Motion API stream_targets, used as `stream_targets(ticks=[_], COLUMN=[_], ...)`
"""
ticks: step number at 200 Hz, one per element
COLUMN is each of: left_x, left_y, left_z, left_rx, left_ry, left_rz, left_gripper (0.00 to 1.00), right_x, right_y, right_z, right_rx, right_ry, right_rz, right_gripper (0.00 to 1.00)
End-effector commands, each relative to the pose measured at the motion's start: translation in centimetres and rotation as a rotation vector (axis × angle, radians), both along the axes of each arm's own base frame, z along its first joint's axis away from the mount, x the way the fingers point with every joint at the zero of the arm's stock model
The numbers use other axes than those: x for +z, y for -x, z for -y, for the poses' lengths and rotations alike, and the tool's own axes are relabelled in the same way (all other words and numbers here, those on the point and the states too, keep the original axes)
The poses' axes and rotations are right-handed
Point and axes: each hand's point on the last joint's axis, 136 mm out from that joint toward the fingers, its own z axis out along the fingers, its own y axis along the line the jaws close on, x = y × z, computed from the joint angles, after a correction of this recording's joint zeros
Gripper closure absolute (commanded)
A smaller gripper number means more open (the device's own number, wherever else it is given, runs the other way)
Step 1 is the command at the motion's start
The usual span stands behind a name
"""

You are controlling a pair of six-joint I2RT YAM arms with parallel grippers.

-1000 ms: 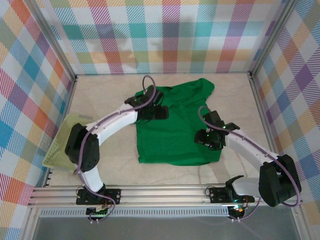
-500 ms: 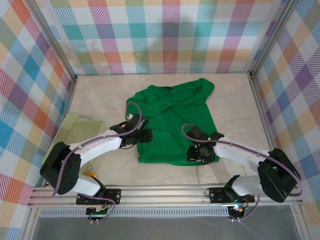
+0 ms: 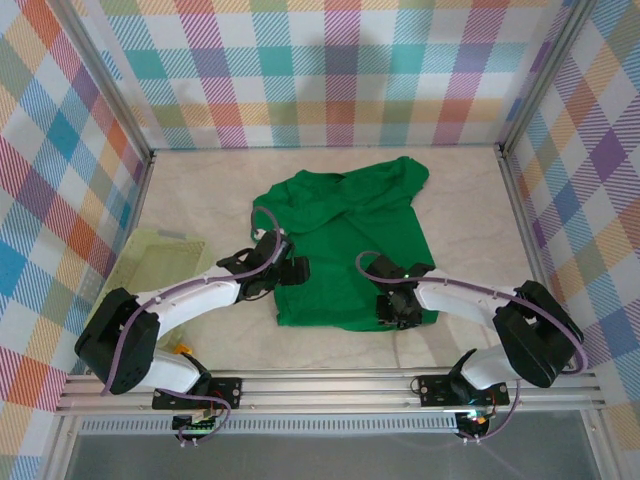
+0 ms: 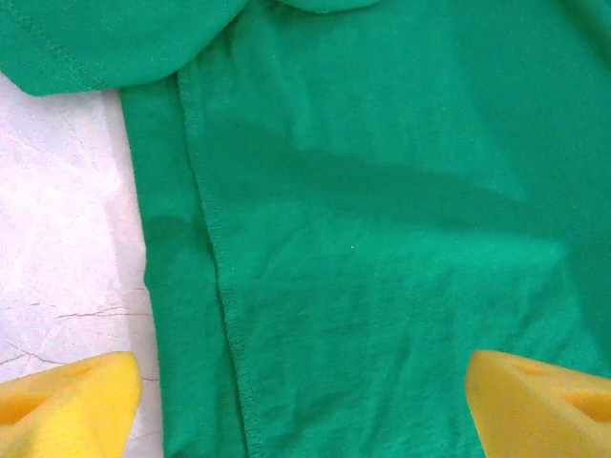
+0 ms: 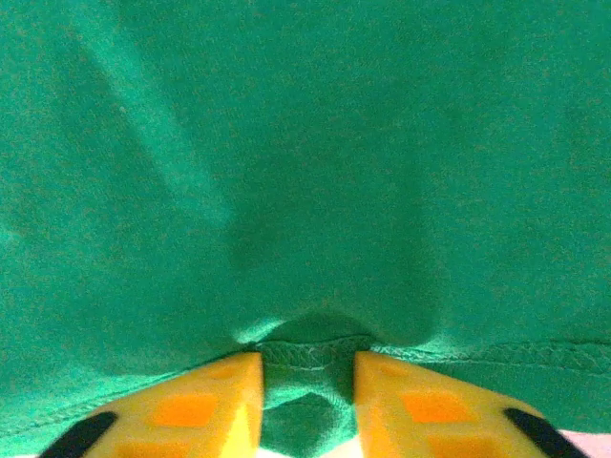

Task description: Fold the inside-out t-shirt

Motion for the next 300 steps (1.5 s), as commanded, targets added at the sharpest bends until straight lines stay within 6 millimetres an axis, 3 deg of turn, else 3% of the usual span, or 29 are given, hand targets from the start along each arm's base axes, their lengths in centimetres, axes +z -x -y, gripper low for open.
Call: stream_targets(ticks=[1,24,85,170,186,221,257,300], left_x=[0.2,0.1,0.1,0.1,0.3,1.1,2.5,3.8], left_y=[0.6,0.7,0.8,1.0,1.0,1.2,1.8,5.3], left_z=[0.7,1.0,1.5,1.4,1.5,1.9,4.1,10.5], left_rx=[-0.043,-0.054,-0.074,-0.08,-0.086,-0.117,-0.213,-0.482], left_ry=[0.012,0.007,-0.01,-0.031,-0.034,-0.039,-0.063,-0.01], left_rz=[0.016,0.013,0.015,0.023,0.029,0.055,0.119,0.217], left_gripper=[0.11,0.11,0.1,0.09,0.09,0.09,0.08,0.0], right_x=[0.7,1.1,1.0,0.8,1.4,4.1,6.3,10.2], right_y=[-0.5,-0.6,-0.6,-0.5,-0.6,-1.2,-1.8,-3.4], right_z=[-0.2,-0.1,0.1,0.4,0.6,0.8,0.3,-0.7], right_rx=[-0.001,0.005,0.011,0.013,0.016,0.027,0.037,0.051], right_ry=[0.012,0.016,0.035,0.053,0.059,0.034,-0.019,-0.083], right_rz=[0.019,0.029,0.029,0.02,0.033,0.109,0.17,0.28], right_gripper=[0.73,0.79,0.78,0.95,1.0,1.0,1.0,1.0])
